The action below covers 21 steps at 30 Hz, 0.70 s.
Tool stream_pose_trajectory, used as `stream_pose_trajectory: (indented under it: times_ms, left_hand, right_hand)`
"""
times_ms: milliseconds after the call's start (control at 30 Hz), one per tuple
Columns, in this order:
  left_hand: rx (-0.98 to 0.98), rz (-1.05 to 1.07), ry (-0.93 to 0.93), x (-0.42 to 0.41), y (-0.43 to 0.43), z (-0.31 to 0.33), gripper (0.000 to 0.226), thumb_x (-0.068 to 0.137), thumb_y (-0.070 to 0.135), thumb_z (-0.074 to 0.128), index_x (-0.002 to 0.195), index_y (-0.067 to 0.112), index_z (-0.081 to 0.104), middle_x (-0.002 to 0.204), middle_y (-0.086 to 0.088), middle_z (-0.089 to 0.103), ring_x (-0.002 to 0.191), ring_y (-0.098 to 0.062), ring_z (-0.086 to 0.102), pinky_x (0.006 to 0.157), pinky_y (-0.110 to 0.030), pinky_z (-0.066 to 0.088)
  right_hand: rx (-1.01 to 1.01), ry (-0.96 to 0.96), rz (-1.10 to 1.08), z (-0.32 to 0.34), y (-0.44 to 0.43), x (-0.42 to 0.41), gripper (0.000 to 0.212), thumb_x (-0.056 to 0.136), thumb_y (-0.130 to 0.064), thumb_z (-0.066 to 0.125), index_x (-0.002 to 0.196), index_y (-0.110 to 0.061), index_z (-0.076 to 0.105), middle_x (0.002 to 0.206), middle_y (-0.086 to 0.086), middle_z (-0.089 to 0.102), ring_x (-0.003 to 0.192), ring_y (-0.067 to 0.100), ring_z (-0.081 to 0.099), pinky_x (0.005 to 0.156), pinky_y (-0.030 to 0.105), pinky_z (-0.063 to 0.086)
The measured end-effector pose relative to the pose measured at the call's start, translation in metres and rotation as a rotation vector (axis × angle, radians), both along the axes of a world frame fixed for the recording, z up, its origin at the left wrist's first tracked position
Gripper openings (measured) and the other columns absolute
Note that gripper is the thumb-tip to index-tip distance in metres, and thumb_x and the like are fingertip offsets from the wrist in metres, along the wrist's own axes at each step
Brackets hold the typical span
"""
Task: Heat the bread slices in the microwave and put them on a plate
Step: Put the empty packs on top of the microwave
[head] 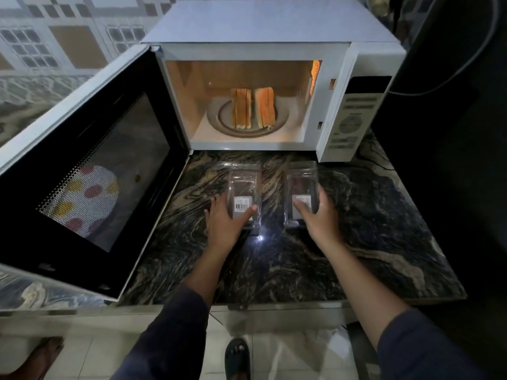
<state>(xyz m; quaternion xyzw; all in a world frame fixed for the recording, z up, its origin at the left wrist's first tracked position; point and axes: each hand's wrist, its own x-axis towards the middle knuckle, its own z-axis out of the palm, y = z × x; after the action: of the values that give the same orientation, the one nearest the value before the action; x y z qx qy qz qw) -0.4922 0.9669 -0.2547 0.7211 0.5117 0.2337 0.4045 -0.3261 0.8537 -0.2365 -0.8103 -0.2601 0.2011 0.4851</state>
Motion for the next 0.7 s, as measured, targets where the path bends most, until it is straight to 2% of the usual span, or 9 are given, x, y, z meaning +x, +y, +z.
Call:
stream_pose_trajectory:
  times_ms: [67,100,233,333,367,433,500,567,700]
  left_hand:
    - [-0.068,0.023,-0.159,0.001,-0.011,0.004,0.070,0.068,0.049,0.076,0.127,0.021,0.050,0.117,-0.001,0.062,0.112,-0.022,0.058,0.098,-0.029,0.042]
    - [-0.080,0.026,-0.203,0.001,-0.014,0.005,0.069,0.069,0.040,0.078,0.128,0.019,0.050,0.116,-0.002,0.064,0.107,-0.020,0.061,0.090,-0.025,0.045]
    - [-0.016,0.010,-0.299,-0.002,-0.024,0.008,0.077,0.068,0.029,0.081,0.135,0.016,0.046,0.126,0.000,0.057,0.111,-0.013,0.056,0.087,-0.016,0.043]
    - [-0.042,0.004,-0.331,-0.005,-0.033,0.007,0.074,0.070,0.020,0.081,0.135,0.014,0.046,0.126,0.001,0.054,0.109,-0.012,0.056,0.080,-0.005,0.045]
    - [-0.061,-0.001,-0.342,-0.006,-0.036,0.005,0.074,0.070,0.020,0.080,0.136,0.014,0.046,0.127,0.001,0.054,0.110,-0.013,0.056,0.082,-0.006,0.046]
    - [-0.094,-0.007,-0.343,-0.010,-0.043,-0.001,0.080,0.068,0.033,0.080,0.137,0.019,0.044,0.132,-0.003,0.054,0.117,-0.017,0.056,0.095,-0.027,0.050]
    - [-0.115,0.008,-0.352,-0.014,-0.051,-0.007,0.085,0.065,0.047,0.078,0.139,0.026,0.042,0.136,-0.003,0.052,0.123,-0.020,0.052,0.100,-0.043,0.048]
    - [-0.132,0.030,-0.382,-0.016,-0.060,-0.002,0.083,0.067,0.050,0.076,0.139,0.027,0.042,0.137,-0.004,0.049,0.124,-0.022,0.050,0.100,-0.048,0.046]
    - [-0.096,0.043,-0.494,-0.014,-0.073,0.026,0.072,0.075,0.033,0.075,0.138,0.020,0.044,0.135,-0.008,0.048,0.123,-0.021,0.051,0.103,-0.047,0.044]
  right_hand:
    - [0.035,-0.057,-0.019,-0.002,-0.003,-0.006,0.071,0.085,-0.028,0.067,0.145,-0.015,0.032,0.148,0.009,0.036,0.136,0.023,0.035,0.110,0.030,0.028]
    - [0.061,-0.086,-0.024,-0.003,-0.004,-0.009,0.070,0.085,-0.025,0.067,0.145,-0.015,0.032,0.148,0.009,0.035,0.136,0.023,0.034,0.109,0.028,0.027]
    - [0.128,-0.111,-0.019,-0.004,-0.013,-0.018,0.069,0.084,-0.023,0.067,0.144,-0.018,0.033,0.150,0.007,0.031,0.138,0.020,0.031,0.107,0.023,0.026]
    - [0.134,-0.099,-0.007,-0.005,-0.024,-0.022,0.068,0.084,-0.021,0.068,0.143,-0.016,0.034,0.149,0.007,0.033,0.137,0.020,0.032,0.103,0.019,0.025]
    - [0.136,-0.092,-0.007,-0.005,-0.029,-0.023,0.068,0.084,-0.021,0.068,0.143,-0.016,0.035,0.149,0.008,0.034,0.137,0.021,0.033,0.104,0.021,0.026]
    - [0.136,-0.050,-0.014,-0.006,-0.040,-0.026,0.066,0.085,-0.022,0.067,0.143,-0.015,0.036,0.148,0.007,0.034,0.136,0.021,0.033,0.105,0.024,0.028]
    - [0.151,0.000,-0.031,-0.005,-0.050,-0.030,0.065,0.086,-0.023,0.066,0.143,-0.017,0.035,0.149,0.006,0.033,0.137,0.020,0.033,0.105,0.026,0.029]
    - [0.177,0.023,-0.043,0.000,-0.059,-0.033,0.064,0.087,-0.026,0.065,0.143,-0.020,0.035,0.150,0.004,0.031,0.138,0.020,0.032,0.106,0.029,0.030]
    - [0.252,-0.016,-0.032,0.023,-0.073,-0.033,0.065,0.086,-0.032,0.065,0.143,-0.025,0.034,0.150,0.001,0.032,0.137,0.018,0.032,0.104,0.029,0.031]
